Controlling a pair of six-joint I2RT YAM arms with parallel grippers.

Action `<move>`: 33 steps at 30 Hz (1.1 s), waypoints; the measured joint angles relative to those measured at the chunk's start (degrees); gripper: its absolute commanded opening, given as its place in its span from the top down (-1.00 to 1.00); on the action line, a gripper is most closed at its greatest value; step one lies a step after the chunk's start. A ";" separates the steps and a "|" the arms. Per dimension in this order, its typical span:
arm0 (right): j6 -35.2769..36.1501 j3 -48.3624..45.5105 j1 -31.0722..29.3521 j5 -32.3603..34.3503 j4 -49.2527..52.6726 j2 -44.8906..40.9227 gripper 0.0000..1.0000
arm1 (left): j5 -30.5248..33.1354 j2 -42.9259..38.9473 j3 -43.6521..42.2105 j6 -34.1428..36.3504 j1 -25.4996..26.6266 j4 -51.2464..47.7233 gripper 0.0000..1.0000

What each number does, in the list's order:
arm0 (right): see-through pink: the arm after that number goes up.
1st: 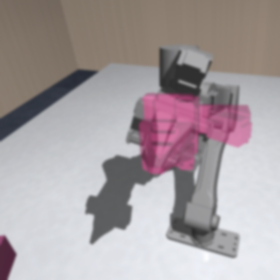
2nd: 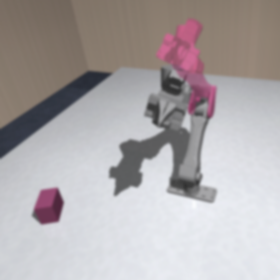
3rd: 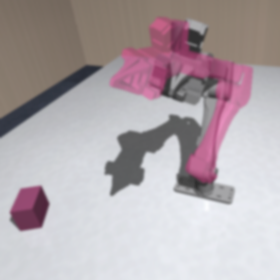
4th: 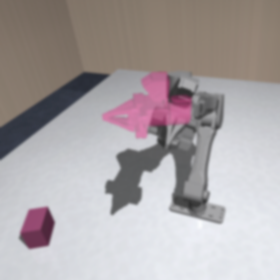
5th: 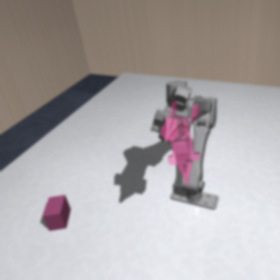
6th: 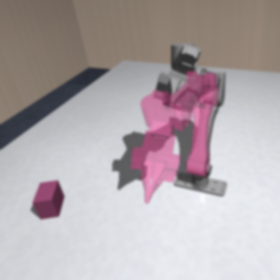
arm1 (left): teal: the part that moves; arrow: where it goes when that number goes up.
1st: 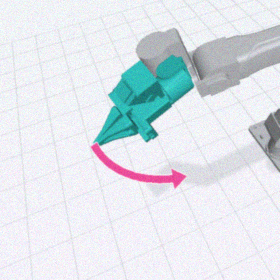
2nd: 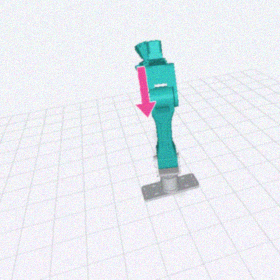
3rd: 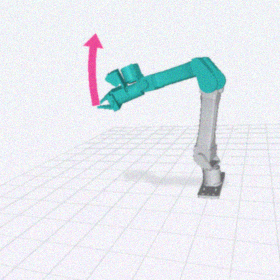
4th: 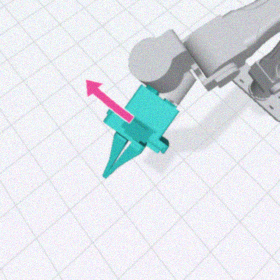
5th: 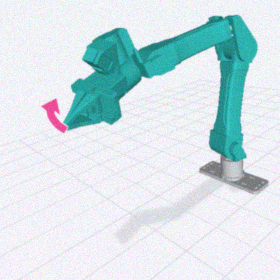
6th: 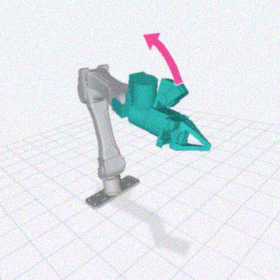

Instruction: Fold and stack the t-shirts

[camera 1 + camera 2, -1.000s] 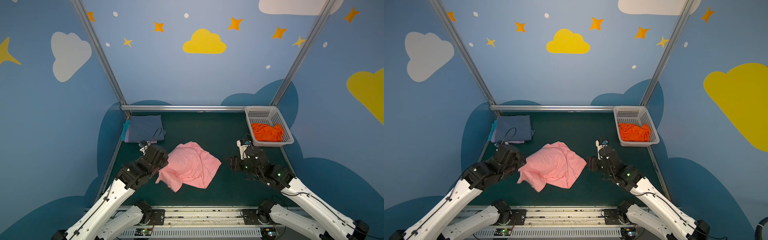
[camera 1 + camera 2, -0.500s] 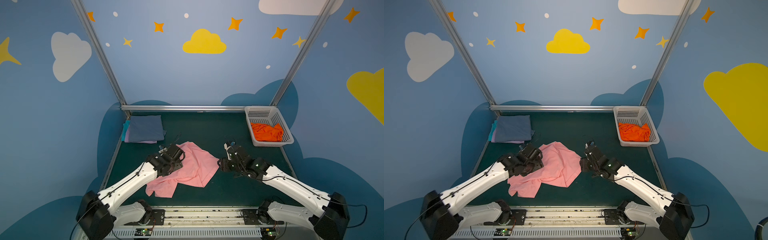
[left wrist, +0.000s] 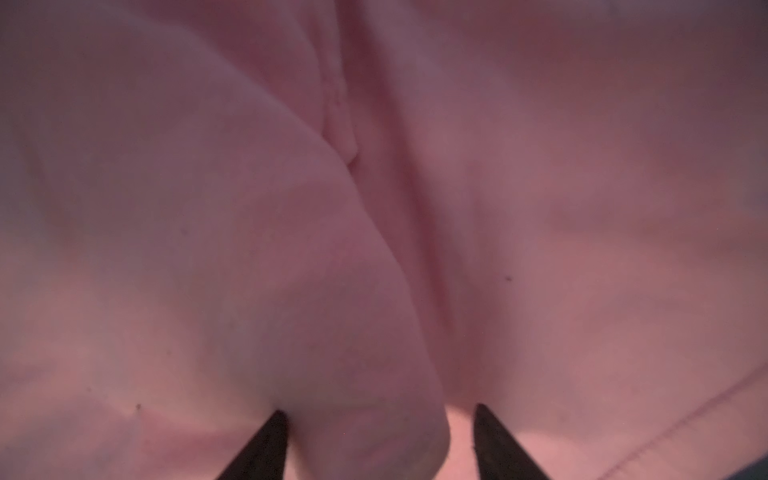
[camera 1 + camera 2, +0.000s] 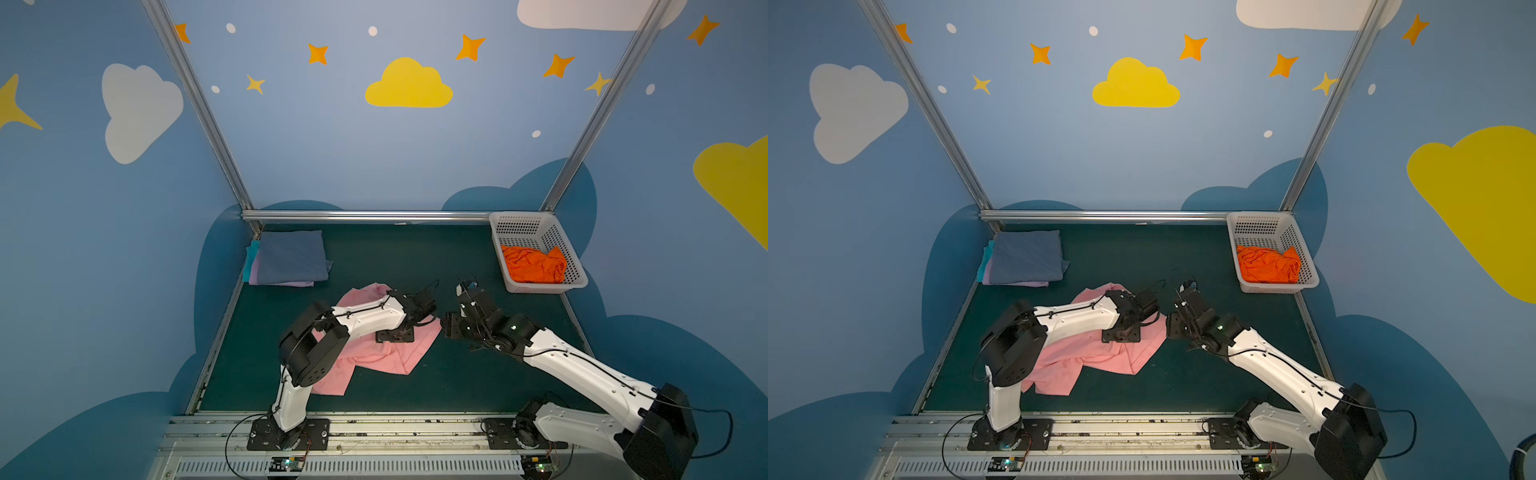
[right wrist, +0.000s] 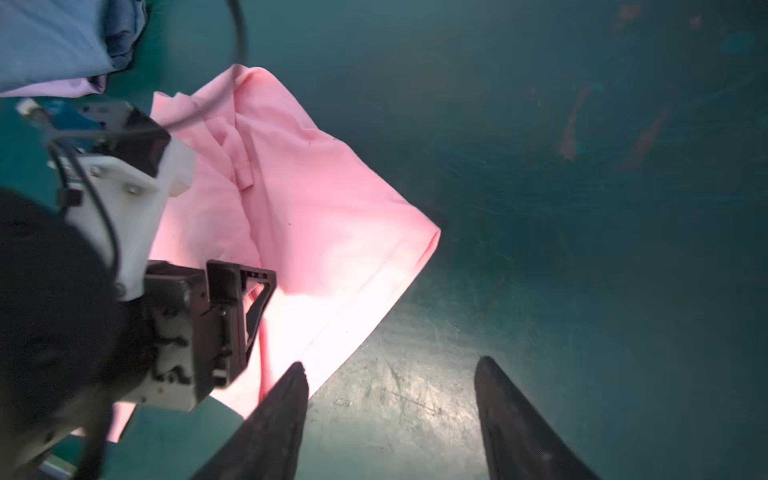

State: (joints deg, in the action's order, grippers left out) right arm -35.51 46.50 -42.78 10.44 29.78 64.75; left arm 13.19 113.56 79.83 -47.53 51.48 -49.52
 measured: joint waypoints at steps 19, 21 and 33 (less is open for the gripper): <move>3.15 6.38 1.49 -8.44 -0.11 15.72 -0.24 | 11.82 -41.79 -2.93 0.79 -10.93 -12.13 0.92; 3.06 11.58 1.33 -10.08 1.53 20.70 -0.10 | 11.76 -48.96 -9.46 0.44 -14.71 -11.93 0.92; 3.67 26.01 -6.40 -15.87 4.07 41.22 0.05 | 12.39 -61.40 -22.53 -0.02 -30.36 -18.60 -0.12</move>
State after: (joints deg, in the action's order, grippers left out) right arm -31.83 72.51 -49.19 -5.43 33.85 105.97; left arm 25.58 52.16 57.30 -47.55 21.12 -68.12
